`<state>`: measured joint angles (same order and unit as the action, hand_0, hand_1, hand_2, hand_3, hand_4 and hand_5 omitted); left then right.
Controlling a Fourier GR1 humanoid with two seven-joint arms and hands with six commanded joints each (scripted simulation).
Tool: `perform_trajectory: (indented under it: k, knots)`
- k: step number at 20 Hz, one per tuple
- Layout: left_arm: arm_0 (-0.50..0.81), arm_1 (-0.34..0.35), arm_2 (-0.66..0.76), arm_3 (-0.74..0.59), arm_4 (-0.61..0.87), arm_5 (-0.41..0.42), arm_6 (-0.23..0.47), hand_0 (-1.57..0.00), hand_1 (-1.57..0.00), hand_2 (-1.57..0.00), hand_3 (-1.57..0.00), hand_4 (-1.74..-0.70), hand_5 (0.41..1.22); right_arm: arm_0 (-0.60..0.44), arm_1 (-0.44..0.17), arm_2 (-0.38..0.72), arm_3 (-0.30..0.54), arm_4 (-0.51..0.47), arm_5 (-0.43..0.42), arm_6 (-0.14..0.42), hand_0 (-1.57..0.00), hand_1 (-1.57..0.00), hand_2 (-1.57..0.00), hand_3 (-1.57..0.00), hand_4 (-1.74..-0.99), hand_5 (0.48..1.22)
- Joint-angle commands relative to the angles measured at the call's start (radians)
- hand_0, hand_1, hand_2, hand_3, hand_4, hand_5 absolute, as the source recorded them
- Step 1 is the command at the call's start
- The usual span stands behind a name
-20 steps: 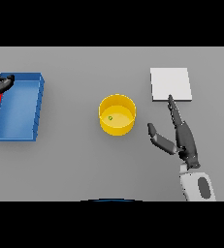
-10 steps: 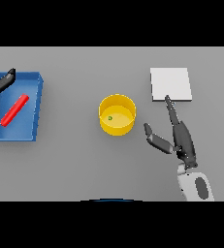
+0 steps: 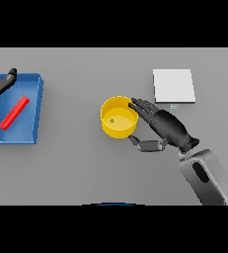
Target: Pick up the red beaker and tilt it to pour out 1 green nut into yellow bowl. Pick up the yellow bowl and place it on the metallic measuring scale.
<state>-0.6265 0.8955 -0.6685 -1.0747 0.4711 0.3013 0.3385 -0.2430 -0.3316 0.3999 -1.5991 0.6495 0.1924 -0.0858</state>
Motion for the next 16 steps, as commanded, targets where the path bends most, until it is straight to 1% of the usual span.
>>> perform_trajectory:
  k: [1,2,4,5,6,8,10,11,12,13,16]
  knots:
    - [-0.002,-0.005,-0.005,0.009,-0.005,0.001,0.003,0.00,0.00,0.00,0.00,-0.72,0.667,-0.046,-0.023,0.026,0.027,0.039,0.022,-0.005,0.00,0.00,0.00,0.00,-1.233,0.703]
    - [-0.004,-0.006,0.000,0.015,-0.002,-0.001,-0.001,0.00,0.00,0.00,0.00,-0.71,0.669,-0.084,-0.036,0.058,0.039,0.070,0.043,-0.026,0.00,0.00,0.00,0.00,-1.232,0.702]
    - [0.007,0.007,0.003,0.005,0.006,-0.012,-0.007,0.00,0.00,0.00,0.00,-0.71,0.676,-0.145,-0.056,0.114,0.085,0.126,0.087,-0.046,0.00,0.00,0.00,0.00,-1.223,0.705]
    - [0.013,0.008,0.002,-0.009,0.009,-0.008,-0.011,0.00,0.00,0.00,0.00,-0.71,0.680,-0.184,-0.058,0.130,0.107,0.141,0.108,-0.045,0.00,0.00,0.00,0.00,-1.216,0.706]
    - [0.006,0.006,0.003,0.000,0.011,-0.012,0.001,0.00,0.00,0.00,0.00,-0.71,0.682,-0.208,-0.063,0.153,0.128,0.158,0.120,-0.066,0.00,0.00,0.00,0.00,-1.213,0.705]
    - [0.018,0.002,0.004,-0.013,0.015,-0.002,-0.006,0.00,0.00,0.00,0.00,-0.72,0.684,-0.260,-0.078,0.186,0.170,0.181,0.159,-0.102,0.00,0.00,0.00,0.00,-1.212,0.705]
    - [0.019,0.003,0.006,-0.006,0.016,-0.003,-0.010,0.00,0.00,0.00,0.00,-0.72,0.688,-0.304,-0.072,0.216,0.225,0.199,0.187,-0.114,0.00,0.00,0.00,0.00,-1.219,0.705]
    - [0.017,0.008,0.010,-0.004,0.017,-0.006,-0.014,0.00,0.00,0.00,0.00,-0.72,0.687,-0.321,-0.070,0.231,0.248,0.209,0.207,-0.110,0.00,0.00,0.00,0.00,-1.223,0.705]
    - [0.012,0.004,0.009,0.001,0.018,-0.009,-0.009,0.00,0.00,0.00,0.00,-0.72,0.688,-0.345,-0.053,0.251,0.271,0.223,0.213,-0.108,0.00,0.00,0.00,0.00,-1.223,0.704]
    - [0.025,0.007,0.010,-0.006,0.021,-0.008,-0.023,0.00,0.00,0.00,0.00,-0.72,0.687,-0.368,-0.047,0.261,0.301,0.233,0.220,-0.105,0.00,0.00,0.00,0.00,-1.224,0.703]
    - [0.017,-0.001,0.015,0.000,0.025,-0.012,-0.028,0.00,0.00,0.00,0.00,-0.72,0.687,-0.413,-0.032,0.292,0.374,0.258,0.231,-0.117,0.00,0.00,0.00,0.00,-1.239,0.705]
